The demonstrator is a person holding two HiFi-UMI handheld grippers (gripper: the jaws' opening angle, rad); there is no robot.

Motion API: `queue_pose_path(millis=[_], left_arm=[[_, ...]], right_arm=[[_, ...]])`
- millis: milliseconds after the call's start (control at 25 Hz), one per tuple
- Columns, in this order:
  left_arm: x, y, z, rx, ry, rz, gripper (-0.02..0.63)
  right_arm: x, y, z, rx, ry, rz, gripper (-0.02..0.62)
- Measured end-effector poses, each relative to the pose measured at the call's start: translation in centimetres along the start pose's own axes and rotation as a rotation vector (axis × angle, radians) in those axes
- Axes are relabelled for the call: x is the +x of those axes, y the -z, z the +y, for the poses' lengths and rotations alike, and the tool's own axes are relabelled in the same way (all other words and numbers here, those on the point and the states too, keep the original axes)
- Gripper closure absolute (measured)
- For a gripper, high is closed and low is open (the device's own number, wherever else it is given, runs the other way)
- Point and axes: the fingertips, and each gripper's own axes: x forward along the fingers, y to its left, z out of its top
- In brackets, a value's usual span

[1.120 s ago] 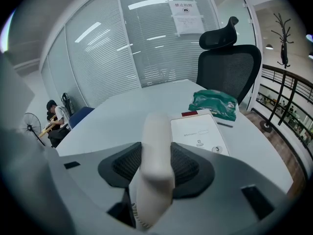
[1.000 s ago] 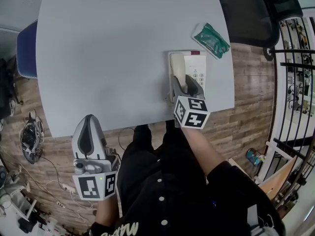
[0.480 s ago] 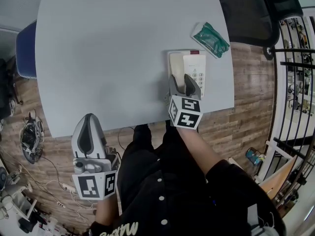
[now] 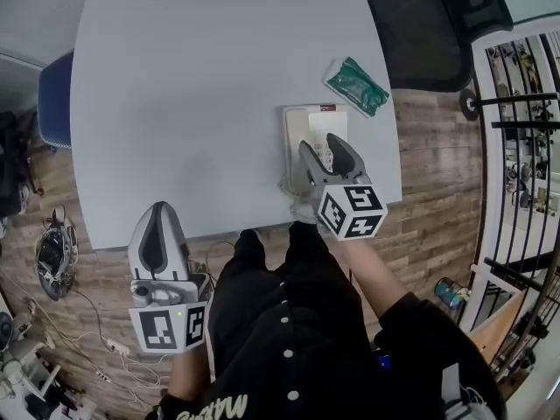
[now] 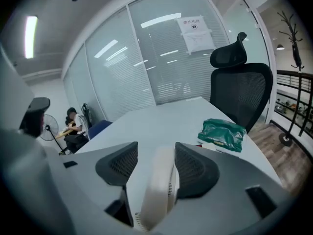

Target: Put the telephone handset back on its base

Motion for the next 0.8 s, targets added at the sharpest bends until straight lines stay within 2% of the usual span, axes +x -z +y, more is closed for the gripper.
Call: queue_pose_path(millis=[40,160,240,560,800], left_arm=[[0.0,-0.4,-0.4,0.003,0.002,-0.01,0.592],[-0.1,-1.6,-1.5,0.012,0.009,-0.039,0.591],[0.2,-2.3,-2.3,0.017,0.017,-0.062,0.592],[0.7,-5.0,-5.7,0.05,0.077,-0.146,0.591],[0.3,-6.0,-6.8,0.076,0.087,-0.173,0.592]], right_arm=[[-0.8,-0.9,0.1,-0.002,-0.036,-0.023,0.354],[-3.9,-3.8,0.3,-0.023,-0.105,-0.112,0.49],[-5.7,-5.5,0.3,-0.048,-0.128,-0.166,0.526],[-11.8,-11.3,-0.7,-0.207,-0.113,-0.344,0.557],[-16.0,-15.3,-1.9,-0.212,-0.102,-0.45,0.561]])
